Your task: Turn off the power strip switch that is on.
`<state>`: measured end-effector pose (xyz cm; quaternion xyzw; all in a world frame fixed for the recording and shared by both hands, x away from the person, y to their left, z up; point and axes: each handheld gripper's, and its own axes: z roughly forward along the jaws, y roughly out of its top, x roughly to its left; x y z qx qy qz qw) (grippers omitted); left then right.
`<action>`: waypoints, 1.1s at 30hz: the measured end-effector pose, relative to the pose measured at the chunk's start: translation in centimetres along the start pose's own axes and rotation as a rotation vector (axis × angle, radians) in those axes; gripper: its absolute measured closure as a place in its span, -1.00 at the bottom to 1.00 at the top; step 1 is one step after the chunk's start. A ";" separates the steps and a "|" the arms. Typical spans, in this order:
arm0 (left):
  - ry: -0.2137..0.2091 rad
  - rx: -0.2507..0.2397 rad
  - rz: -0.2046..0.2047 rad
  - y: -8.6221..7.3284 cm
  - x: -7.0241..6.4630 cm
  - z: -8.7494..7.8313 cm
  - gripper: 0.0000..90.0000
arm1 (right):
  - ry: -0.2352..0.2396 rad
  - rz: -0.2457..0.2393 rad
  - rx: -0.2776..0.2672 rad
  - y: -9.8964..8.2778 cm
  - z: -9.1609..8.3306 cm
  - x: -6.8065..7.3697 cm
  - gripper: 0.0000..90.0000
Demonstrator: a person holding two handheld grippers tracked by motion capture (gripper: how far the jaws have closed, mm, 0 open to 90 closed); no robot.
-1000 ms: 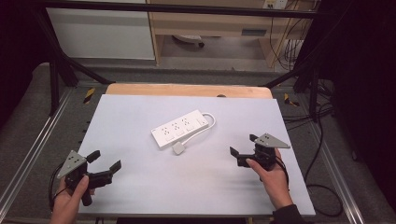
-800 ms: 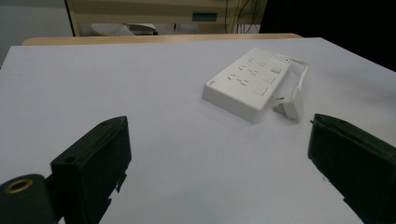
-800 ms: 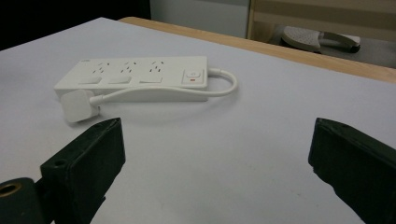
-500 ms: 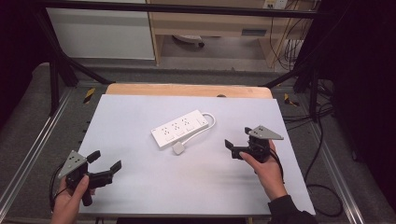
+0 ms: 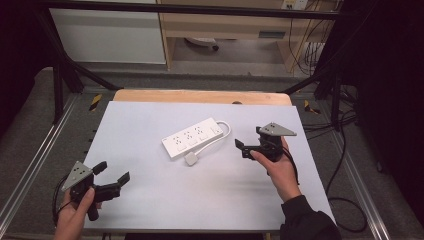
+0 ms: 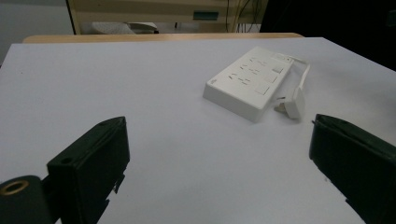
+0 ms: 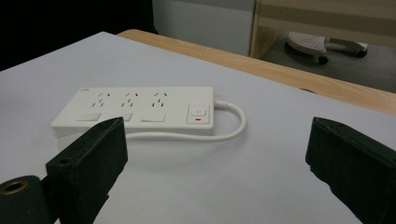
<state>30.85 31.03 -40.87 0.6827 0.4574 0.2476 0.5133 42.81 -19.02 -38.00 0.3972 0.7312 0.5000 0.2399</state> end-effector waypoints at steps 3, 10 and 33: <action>0.000 0.005 -0.001 0.0 0.0 0.1 -0.89 | -0.012 0.006 0.002 0.6 0.4 0.0 -0.86; -0.002 0.009 0.008 0.0 -0.1 0.1 -0.89 | -0.021 0.006 0.002 1.8 1.2 -0.1 -0.85; -0.011 0.011 0.018 0.0 -0.2 0.1 -0.89 | -0.052 -0.016 -0.059 3.4 2.5 0.0 0.21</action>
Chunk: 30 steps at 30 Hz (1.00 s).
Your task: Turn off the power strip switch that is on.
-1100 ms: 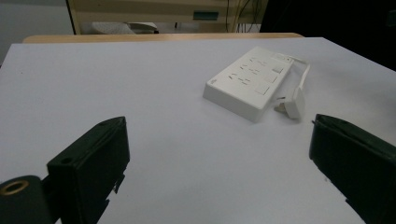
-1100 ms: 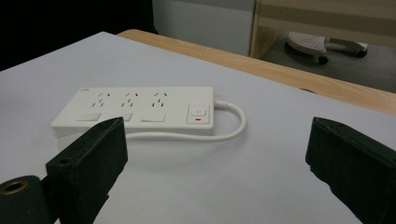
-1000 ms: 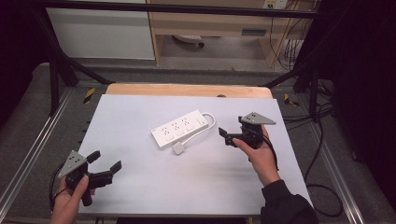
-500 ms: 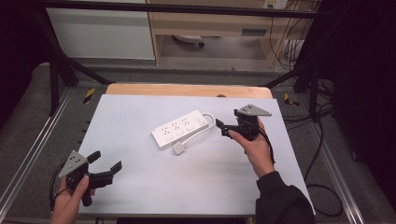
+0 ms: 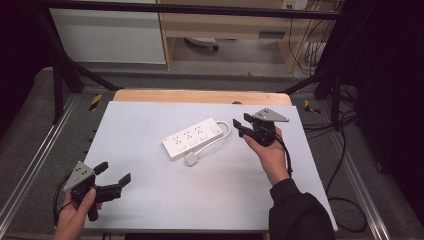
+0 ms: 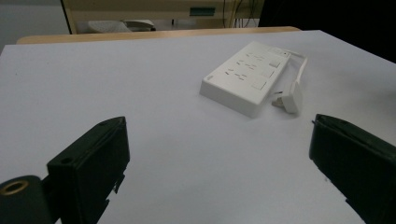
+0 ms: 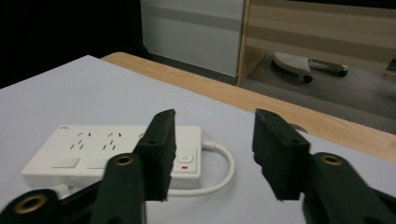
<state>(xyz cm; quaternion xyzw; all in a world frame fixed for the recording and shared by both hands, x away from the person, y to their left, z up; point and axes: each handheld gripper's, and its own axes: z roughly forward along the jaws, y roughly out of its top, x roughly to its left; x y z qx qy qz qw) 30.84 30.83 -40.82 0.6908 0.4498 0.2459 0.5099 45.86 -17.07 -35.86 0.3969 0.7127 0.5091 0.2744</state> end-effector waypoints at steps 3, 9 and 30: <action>0.000 0.004 0.004 0.0 0.0 0.1 -0.89 | -0.012 -0.008 -0.019 0.0 0.2 0.0 0.44; 0.004 0.008 0.008 0.0 0.0 0.1 -0.89 | -0.010 -0.006 -0.018 0.1 0.9 0.1 0.71; 0.012 0.026 0.003 -0.2 0.0 0.3 -0.89 | 0.011 0.020 -0.035 1.0 2.7 0.2 1.00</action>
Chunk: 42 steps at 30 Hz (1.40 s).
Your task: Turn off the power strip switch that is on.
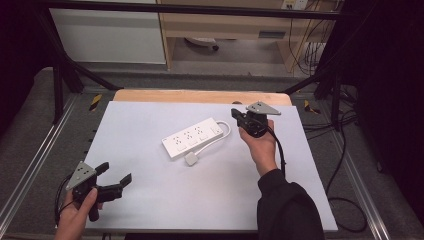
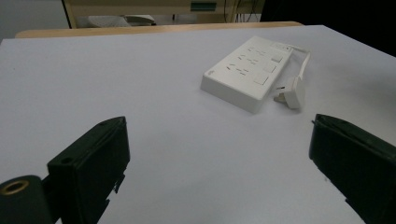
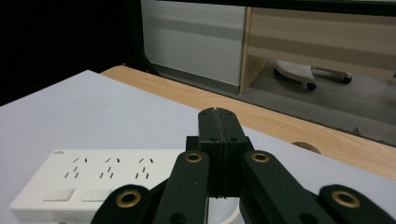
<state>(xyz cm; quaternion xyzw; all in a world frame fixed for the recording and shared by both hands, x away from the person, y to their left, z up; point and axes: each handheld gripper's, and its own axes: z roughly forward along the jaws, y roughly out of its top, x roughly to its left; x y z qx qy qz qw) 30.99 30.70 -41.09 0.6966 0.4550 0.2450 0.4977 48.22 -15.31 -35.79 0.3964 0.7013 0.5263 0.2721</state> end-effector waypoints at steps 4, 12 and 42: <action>0.003 -0.002 -0.003 0.0 -0.1 0.1 -0.89 | 0.010 0.008 0.010 -0.3 0.6 0.1 1.00; 0.000 -0.002 -0.006 0.0 0.0 0.1 -0.89 | 0.016 0.029 0.011 -0.3 1.0 -0.3 1.00; -0.003 0.000 -0.003 0.0 0.0 0.0 -0.89 | 0.074 -0.001 0.112 -0.2 5.0 3.2 1.00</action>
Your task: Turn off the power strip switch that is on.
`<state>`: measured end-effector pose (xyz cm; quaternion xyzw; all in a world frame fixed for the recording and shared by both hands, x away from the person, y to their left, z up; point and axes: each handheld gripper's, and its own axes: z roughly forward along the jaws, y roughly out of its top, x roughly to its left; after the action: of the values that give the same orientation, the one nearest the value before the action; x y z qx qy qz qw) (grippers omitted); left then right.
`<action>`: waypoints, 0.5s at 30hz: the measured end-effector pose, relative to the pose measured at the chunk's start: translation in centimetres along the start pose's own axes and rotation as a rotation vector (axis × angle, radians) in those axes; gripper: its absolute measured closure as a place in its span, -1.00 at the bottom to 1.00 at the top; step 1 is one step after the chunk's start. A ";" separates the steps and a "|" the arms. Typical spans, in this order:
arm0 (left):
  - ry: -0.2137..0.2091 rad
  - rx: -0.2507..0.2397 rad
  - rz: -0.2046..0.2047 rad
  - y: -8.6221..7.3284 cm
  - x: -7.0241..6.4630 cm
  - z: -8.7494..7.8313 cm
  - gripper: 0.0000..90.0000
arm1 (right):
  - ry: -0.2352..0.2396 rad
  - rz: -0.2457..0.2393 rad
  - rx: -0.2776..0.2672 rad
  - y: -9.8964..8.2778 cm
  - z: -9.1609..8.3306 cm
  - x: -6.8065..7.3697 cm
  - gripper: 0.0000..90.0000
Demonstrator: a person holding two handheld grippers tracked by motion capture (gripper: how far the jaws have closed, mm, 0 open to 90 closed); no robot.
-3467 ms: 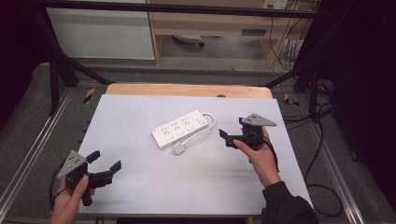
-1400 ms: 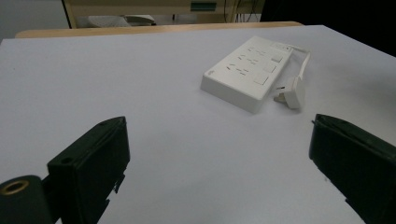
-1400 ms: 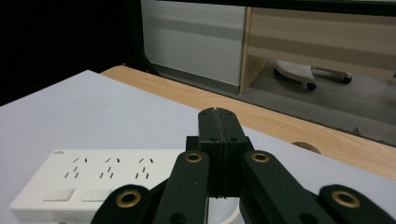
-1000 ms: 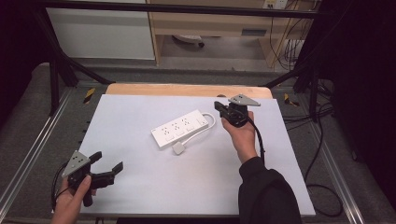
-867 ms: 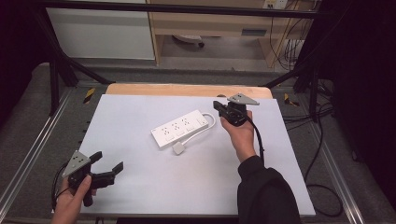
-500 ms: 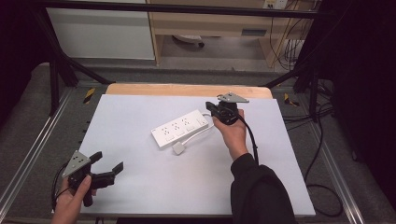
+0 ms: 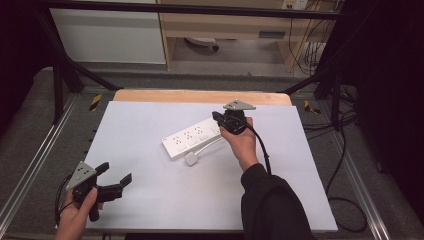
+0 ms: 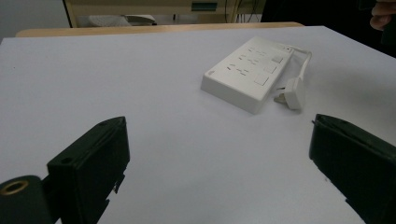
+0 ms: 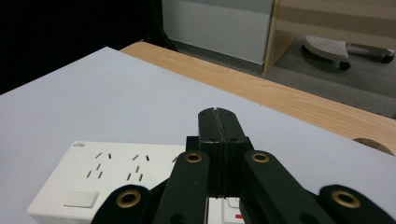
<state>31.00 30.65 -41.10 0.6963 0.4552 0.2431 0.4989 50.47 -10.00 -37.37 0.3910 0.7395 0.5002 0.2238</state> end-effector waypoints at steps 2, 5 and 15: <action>-0.001 -0.002 0.002 0.0 -0.1 0.0 -0.89 | 0.003 -0.002 0.009 -0.1 0.2 0.2 1.00; -0.005 0.000 0.004 0.0 -0.1 0.1 -0.89 | 0.006 0.010 0.006 -0.2 0.4 0.3 1.00; -0.016 -0.006 0.010 0.0 -0.2 0.1 -0.88 | 0.015 0.021 0.012 -0.7 0.9 0.8 1.00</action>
<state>30.95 30.41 -41.06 0.6990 0.4469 0.2413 0.5035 50.43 -8.96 -38.28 0.3962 0.7401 0.5008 0.2107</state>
